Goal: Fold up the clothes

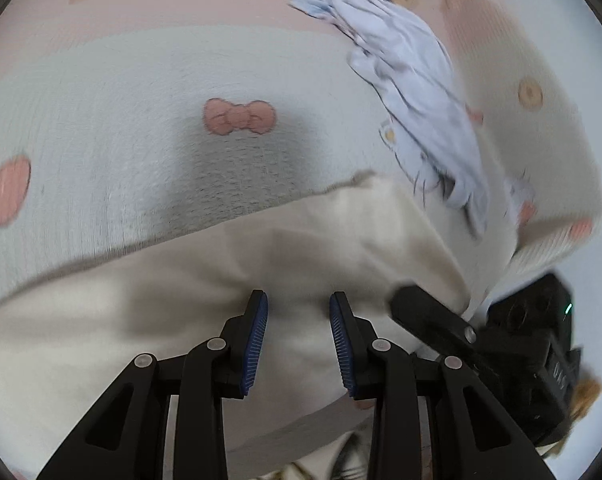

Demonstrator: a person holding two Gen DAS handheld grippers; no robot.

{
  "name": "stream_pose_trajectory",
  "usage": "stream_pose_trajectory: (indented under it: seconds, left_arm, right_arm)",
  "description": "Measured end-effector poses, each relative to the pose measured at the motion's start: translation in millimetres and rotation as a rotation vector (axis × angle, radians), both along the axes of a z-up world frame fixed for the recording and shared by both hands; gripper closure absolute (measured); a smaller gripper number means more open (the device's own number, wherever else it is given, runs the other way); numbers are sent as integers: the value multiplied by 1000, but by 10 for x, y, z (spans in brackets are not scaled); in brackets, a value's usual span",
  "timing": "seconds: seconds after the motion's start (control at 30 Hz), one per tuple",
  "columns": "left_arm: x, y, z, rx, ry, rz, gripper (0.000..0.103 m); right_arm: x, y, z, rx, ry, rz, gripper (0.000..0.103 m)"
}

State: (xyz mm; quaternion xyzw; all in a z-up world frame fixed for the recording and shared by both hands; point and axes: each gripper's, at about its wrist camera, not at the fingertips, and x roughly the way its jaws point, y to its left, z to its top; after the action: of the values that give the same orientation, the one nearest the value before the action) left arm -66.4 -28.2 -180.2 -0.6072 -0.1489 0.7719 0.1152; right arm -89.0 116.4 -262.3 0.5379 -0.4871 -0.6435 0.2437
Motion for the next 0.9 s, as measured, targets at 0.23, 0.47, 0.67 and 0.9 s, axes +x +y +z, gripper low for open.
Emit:
stream_pose_trajectory:
  seconds: [0.23, 0.47, 0.67, 0.9]
  left_arm:
    - [45, -74, 33, 4, 30, 24, 74]
    - [228, -346, 225, -23, 69, 145, 74]
    - [138, -592, 134, -1, 13, 217, 74]
    - [209, -790, -22, 107, 78, 230, 76]
  right_arm:
    - [-111, -153, 87, 93, 62, -18, 48]
    - [-144, -112, 32, 131, 39, -26, 73]
    - [-152, -233, 250, 269, 146, 8, 76]
    - [-150, -347, 534, 232, 274, 22, 80]
